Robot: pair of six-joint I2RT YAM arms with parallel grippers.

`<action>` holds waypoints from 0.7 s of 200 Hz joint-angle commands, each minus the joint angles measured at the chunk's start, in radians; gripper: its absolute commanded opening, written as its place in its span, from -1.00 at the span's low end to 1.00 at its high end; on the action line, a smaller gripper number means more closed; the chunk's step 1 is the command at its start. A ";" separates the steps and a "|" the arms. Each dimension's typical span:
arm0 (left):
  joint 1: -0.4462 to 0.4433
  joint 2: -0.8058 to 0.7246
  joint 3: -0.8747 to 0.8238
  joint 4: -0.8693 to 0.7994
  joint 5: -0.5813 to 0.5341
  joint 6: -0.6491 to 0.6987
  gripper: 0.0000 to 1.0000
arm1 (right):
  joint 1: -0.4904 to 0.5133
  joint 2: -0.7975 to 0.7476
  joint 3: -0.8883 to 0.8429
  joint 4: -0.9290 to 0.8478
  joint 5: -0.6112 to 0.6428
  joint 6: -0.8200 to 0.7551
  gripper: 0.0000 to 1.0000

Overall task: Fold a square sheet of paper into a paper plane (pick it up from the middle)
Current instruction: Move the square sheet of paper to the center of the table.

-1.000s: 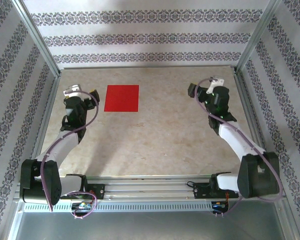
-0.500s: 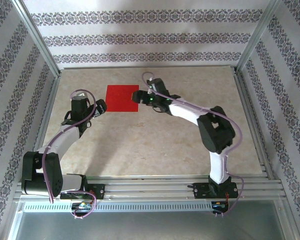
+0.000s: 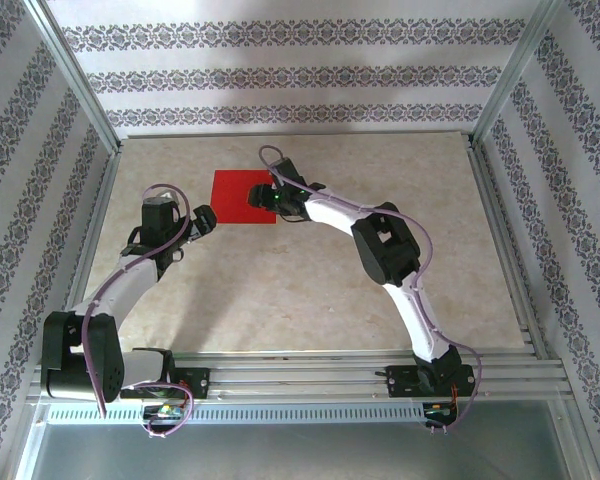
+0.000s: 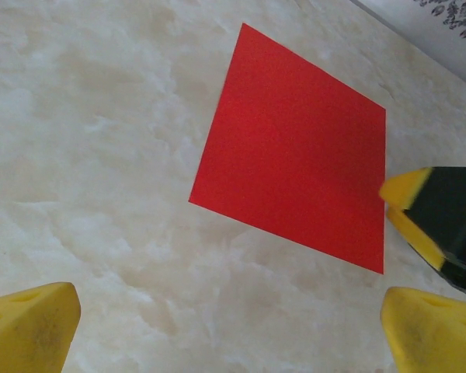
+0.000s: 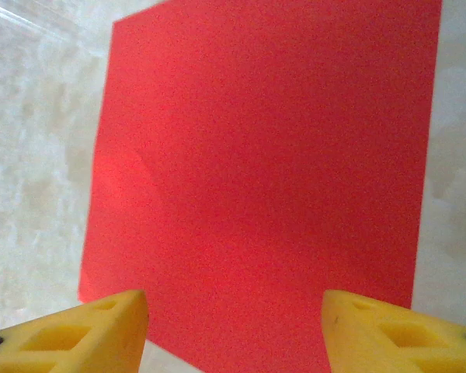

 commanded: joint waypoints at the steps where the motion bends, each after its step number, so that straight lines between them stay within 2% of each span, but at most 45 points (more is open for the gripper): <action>1: 0.001 0.023 0.023 -0.043 0.053 -0.006 0.99 | 0.020 0.041 0.055 -0.082 0.018 0.009 0.22; 41: 0.002 0.062 0.057 -0.064 0.087 -0.005 0.99 | 0.030 0.039 0.049 -0.161 0.022 0.012 0.22; 60: 0.000 0.081 0.081 -0.102 0.098 -0.004 0.99 | 0.039 -0.001 -0.017 -0.179 0.015 0.002 0.23; 113: -0.016 0.132 0.166 -0.264 0.138 0.003 0.99 | 0.060 -0.275 -0.445 -0.155 -0.038 -0.027 0.27; 140: -0.062 0.166 0.178 -0.298 0.161 -0.037 0.99 | 0.077 -0.441 -0.691 -0.119 -0.080 0.009 0.27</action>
